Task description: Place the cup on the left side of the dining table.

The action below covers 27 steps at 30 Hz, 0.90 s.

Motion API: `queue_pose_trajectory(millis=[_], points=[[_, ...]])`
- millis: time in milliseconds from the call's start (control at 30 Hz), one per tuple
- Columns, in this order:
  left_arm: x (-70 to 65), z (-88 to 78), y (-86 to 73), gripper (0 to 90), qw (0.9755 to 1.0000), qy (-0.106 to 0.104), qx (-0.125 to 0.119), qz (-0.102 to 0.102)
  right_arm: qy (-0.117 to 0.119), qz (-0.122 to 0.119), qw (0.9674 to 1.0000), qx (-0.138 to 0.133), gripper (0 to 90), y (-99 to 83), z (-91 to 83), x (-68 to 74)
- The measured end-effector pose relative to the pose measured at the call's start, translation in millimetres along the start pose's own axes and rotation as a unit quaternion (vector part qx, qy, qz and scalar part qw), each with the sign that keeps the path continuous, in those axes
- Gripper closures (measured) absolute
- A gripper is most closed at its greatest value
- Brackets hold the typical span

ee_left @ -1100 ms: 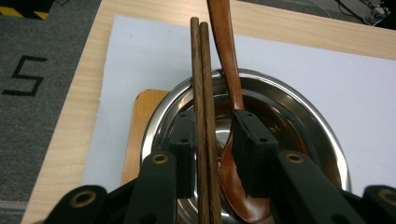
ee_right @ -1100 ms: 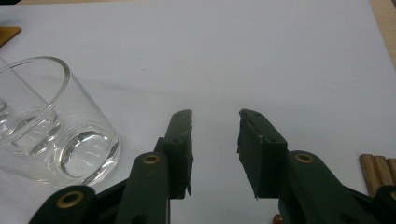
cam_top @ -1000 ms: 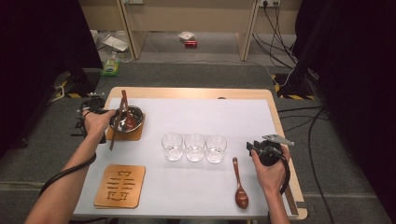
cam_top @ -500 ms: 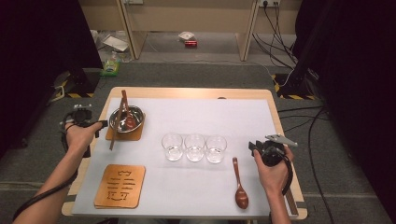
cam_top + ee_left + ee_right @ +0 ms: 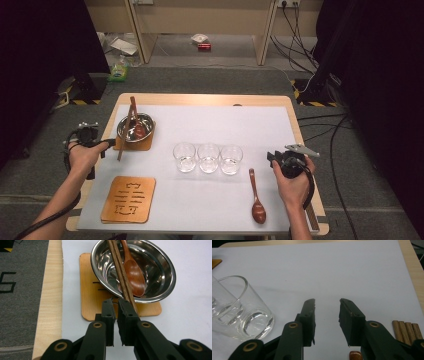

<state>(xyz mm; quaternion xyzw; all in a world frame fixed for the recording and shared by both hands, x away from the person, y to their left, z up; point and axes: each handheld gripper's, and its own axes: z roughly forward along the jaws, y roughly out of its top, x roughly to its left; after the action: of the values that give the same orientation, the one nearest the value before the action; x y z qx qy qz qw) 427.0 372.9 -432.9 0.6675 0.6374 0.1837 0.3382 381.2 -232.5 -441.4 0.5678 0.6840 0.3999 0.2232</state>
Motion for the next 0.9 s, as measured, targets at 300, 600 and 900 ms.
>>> queue_pose_trajectory(millis=[300,600,900], points=[[0.3,-2.7,-5.4,83.3,1.0,-0.001,0.002,0.007,-0.002,0.001,1.0,0.0,65.7,0.6,-1.0,0.3],[-0.8,-2.9,-9.8,83.8,0.9999,-0.001,0.004,0.011,-0.003,0.0,1.0,-0.001,65.7,0.7,-1.9,-0.1],[-3.0,1.6,-14.6,84.3,0.9996,-0.001,0.018,0.021,-0.003,0.003,1.0,0.0,65.7,0.9,-2.6,-1.8]])
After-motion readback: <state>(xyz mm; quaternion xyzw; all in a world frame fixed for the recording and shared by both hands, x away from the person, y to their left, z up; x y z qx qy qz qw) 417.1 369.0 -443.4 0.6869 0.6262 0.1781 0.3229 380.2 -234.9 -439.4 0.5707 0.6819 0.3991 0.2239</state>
